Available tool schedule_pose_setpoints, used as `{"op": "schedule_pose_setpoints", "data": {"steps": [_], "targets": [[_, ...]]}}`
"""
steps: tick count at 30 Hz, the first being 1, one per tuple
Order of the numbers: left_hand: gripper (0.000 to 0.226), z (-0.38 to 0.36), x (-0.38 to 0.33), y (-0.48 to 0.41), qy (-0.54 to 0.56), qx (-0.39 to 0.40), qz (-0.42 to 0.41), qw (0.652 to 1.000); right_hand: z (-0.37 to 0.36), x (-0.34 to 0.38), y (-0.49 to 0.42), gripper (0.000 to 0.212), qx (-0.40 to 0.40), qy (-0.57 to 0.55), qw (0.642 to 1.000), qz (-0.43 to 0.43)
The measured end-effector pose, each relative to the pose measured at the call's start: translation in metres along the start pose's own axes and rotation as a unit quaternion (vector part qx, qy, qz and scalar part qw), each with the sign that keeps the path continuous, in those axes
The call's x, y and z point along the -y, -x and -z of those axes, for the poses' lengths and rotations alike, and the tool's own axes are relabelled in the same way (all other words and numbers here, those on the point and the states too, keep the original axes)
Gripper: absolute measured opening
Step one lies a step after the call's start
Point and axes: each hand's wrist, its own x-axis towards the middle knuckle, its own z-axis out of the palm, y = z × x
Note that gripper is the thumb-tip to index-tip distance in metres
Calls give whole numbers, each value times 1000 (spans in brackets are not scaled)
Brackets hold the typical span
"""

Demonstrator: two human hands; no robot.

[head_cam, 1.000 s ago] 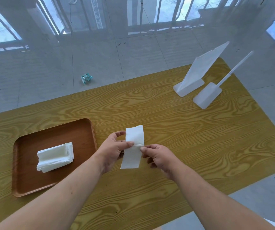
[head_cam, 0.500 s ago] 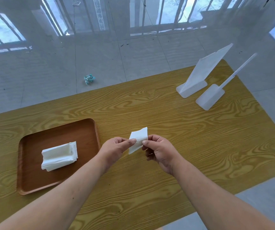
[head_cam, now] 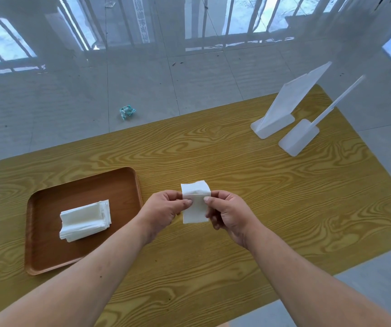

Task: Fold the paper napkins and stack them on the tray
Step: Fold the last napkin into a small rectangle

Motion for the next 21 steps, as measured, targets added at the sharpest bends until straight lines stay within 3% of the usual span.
{"op": "schedule_pose_setpoints", "data": {"steps": [2,6,9,13,15,21], "targets": [[12,-3,-4,3,-12,6,-2,1000,-3,2,0,18,16,-28,999,-1],[43,-9,-4,6,45,23,28,998,-5,2,0,23,20,0,1000,10],[53,-12,-2,4,66,4,46,997,-3,0,1,19,28,31,999,15],[39,-15,0,3,79,-16,56,995,0,0,5,30,46,42,998,-5],[35,-15,2,2,109,-19,57,992,3,-2,7,23,63,51,997,-14],[55,-12,3,-3,152,-40,73,985,9,-3,10,23,106,97,989,-31]]}}
